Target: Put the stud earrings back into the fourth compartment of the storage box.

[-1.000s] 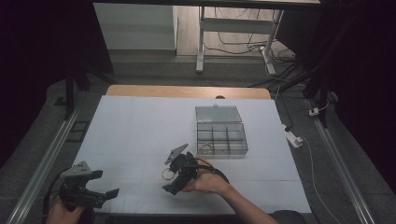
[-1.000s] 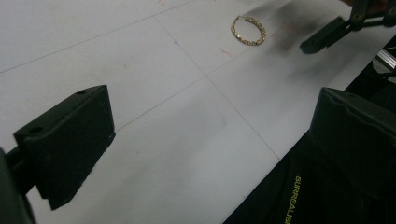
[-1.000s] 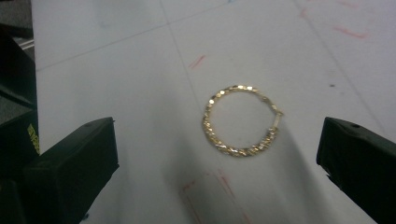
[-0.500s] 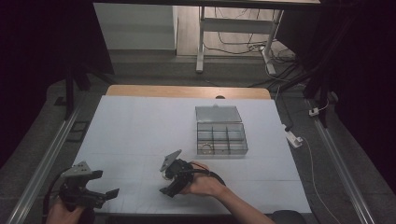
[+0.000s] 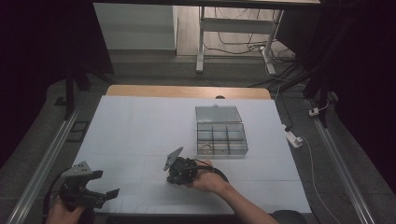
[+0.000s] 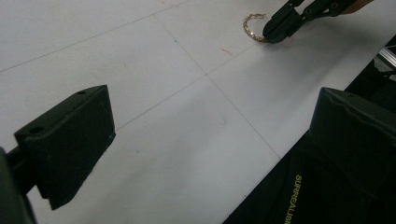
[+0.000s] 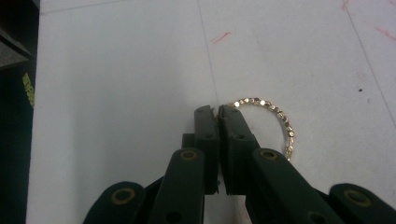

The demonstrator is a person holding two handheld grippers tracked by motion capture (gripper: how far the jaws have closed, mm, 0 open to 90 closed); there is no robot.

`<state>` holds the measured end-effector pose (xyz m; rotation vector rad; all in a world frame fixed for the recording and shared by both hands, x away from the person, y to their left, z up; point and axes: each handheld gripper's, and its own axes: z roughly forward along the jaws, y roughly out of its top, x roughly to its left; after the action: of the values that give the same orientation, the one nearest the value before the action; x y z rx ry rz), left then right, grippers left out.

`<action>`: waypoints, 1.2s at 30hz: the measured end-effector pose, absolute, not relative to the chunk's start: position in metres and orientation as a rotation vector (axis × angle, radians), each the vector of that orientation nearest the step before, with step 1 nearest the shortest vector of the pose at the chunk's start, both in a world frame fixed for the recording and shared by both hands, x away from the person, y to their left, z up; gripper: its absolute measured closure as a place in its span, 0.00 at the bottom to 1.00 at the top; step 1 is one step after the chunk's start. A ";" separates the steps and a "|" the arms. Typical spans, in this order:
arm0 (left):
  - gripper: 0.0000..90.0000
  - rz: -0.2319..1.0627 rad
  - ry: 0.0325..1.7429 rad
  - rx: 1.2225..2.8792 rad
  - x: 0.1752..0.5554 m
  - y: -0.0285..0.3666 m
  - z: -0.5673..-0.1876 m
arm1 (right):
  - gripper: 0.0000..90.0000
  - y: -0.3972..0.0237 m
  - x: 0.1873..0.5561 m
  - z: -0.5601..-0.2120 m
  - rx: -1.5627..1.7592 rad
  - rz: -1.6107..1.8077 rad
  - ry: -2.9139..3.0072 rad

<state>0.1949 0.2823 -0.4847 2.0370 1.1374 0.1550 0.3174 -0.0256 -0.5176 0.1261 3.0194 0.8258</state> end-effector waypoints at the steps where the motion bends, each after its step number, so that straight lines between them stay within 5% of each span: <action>1: 0.00 0.155 1.137 2.037 0.195 0.282 -0.485 | 0.97 -0.025 0.318 -0.517 0.130 0.817 3.025; 36: 0.00 0.154 1.141 2.037 0.195 0.282 -0.485 | 0.97 -0.048 0.334 -0.478 0.321 1.060 2.909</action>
<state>0.1950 0.2823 -0.4847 2.0372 1.1410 0.1545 0.3341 -0.0484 -0.4784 0.3208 2.9094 1.0598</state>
